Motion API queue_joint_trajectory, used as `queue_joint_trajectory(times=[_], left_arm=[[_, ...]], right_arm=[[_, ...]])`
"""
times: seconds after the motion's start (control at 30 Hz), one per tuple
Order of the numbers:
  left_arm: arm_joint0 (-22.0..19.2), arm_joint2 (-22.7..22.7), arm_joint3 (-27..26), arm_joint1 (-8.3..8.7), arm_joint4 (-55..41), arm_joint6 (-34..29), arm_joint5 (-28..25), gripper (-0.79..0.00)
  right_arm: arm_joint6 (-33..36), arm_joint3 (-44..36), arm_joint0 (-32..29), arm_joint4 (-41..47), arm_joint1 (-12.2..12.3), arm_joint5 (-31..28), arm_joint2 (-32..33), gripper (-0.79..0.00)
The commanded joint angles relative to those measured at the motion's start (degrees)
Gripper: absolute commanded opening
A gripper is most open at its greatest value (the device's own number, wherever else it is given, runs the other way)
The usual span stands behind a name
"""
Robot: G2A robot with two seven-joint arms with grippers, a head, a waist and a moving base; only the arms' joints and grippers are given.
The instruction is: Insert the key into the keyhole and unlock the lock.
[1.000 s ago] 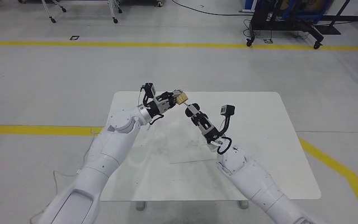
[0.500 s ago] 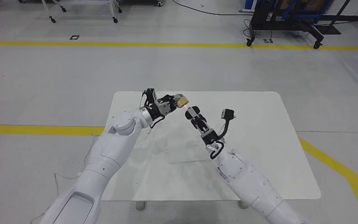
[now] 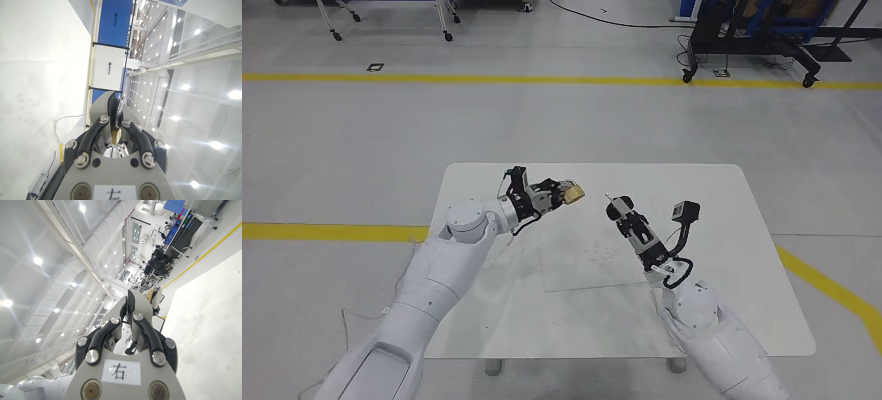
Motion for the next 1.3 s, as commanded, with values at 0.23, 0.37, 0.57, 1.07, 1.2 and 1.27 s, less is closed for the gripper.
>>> queue_joint_trajectory(times=[0.23, 0.37, 0.57, 1.07, 1.2, 1.27], left_arm=[[0.96, 1.04, 2.14, -0.80, -2.02, 5.27, 7.21, -0.785], [-0.57, 2.14, 5.42, -1.85, -5.69, 4.42, 13.22, -0.785], [-2.90, 3.75, 9.64, -3.16, -6.79, 4.00, 14.41, -0.785], [-4.83, 5.98, 13.95, -4.80, -3.25, 4.30, 12.10, -0.785], [-5.23, 6.26, 14.72, -5.08, -2.36, 4.36, 12.03, -0.785], [-5.39, 6.36, 15.10, -5.23, -2.11, 4.31, 12.15, -0.785]], right_arm=[[-2.06, -1.74, -0.93, 0.22, -0.21, 10.42, 0.05, -0.785], [-3.60, -9.20, -4.40, 2.99, -0.34, 26.93, -0.39, -0.785], [-2.76, -14.57, -5.12, 7.26, -0.64, 43.52, -0.82, -0.785], [-9.18, -12.19, 0.86, 16.16, -3.33, 50.77, -4.22, -0.785], [-11.74, -10.21, 2.69, 17.14, -4.16, 50.88, -5.36, -0.785], [-12.50, -9.37, 3.38, 17.51, -4.51, 51.14, -5.85, -0.785]])
